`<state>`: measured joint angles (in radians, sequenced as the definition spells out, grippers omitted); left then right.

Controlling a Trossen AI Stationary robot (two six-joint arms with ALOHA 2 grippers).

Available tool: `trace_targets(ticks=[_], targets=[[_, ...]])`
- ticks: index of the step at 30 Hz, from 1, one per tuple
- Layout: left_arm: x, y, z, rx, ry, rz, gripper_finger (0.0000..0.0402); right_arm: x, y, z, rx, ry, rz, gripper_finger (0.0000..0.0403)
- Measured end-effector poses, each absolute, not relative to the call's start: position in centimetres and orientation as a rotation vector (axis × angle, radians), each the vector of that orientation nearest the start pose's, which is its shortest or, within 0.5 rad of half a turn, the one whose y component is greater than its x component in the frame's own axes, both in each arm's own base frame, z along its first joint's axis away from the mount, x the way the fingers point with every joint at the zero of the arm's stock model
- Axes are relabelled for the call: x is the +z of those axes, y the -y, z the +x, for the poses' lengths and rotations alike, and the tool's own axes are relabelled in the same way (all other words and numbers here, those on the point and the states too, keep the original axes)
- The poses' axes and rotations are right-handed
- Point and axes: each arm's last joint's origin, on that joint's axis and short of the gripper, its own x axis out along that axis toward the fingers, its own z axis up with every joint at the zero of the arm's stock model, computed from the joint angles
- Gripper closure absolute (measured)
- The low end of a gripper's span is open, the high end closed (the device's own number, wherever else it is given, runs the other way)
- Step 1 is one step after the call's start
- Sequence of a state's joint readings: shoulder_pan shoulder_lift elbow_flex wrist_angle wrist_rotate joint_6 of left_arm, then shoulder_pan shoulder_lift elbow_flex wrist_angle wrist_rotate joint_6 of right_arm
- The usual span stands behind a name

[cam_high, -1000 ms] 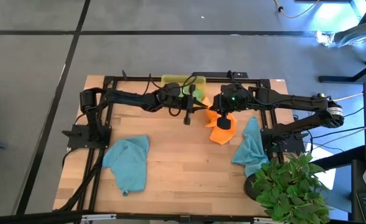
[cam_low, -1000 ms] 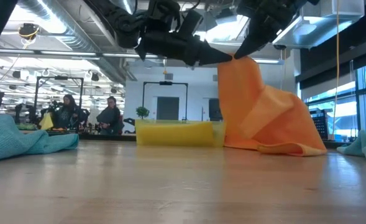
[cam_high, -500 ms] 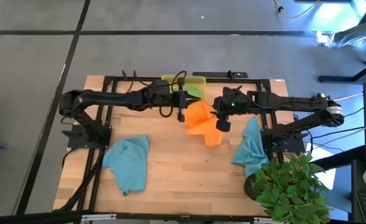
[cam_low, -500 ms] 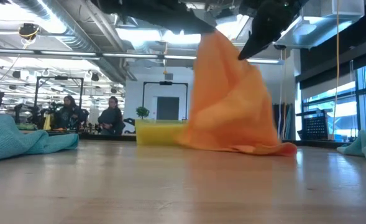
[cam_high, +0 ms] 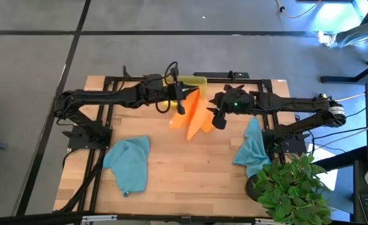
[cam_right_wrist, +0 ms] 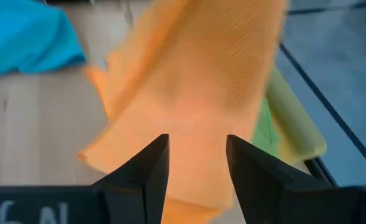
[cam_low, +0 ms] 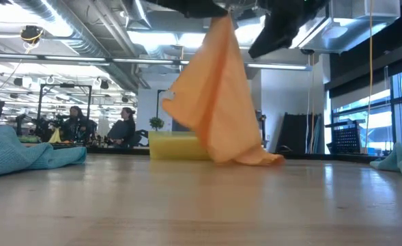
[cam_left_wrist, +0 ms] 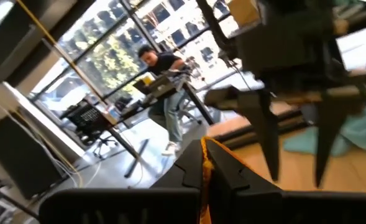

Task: Fold microfiber towels
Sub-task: Fold the orange towel

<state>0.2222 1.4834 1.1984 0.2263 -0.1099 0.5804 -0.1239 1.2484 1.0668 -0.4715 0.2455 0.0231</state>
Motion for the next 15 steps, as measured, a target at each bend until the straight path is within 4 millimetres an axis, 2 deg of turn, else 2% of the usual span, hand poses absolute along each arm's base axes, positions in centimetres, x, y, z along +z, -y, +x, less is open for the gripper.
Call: trace_targets(ticks=[4,8,11,15], targets=[[36.5,-8.0,33.6,0.330,-0.152,0.573,0.0401,31.7,3.7,26.6,-0.351,-0.575,-0.028,0.0241],[38.1,-8.1,33.5,0.375,-0.138,0.592,0.0401,31.4,2.9,27.4,-0.274,-0.580,-0.153,0.0241],[39.3,-8.1,33.4,0.405,-0.142,0.604,0.0401,29.9,2.2,28.4,-0.177,-0.636,-0.290,0.0241],[40.6,-8.2,33.2,0.426,-0.139,0.603,0.0401,26.3,1.4,30.0,-0.103,-0.711,-0.397,0.0241]])
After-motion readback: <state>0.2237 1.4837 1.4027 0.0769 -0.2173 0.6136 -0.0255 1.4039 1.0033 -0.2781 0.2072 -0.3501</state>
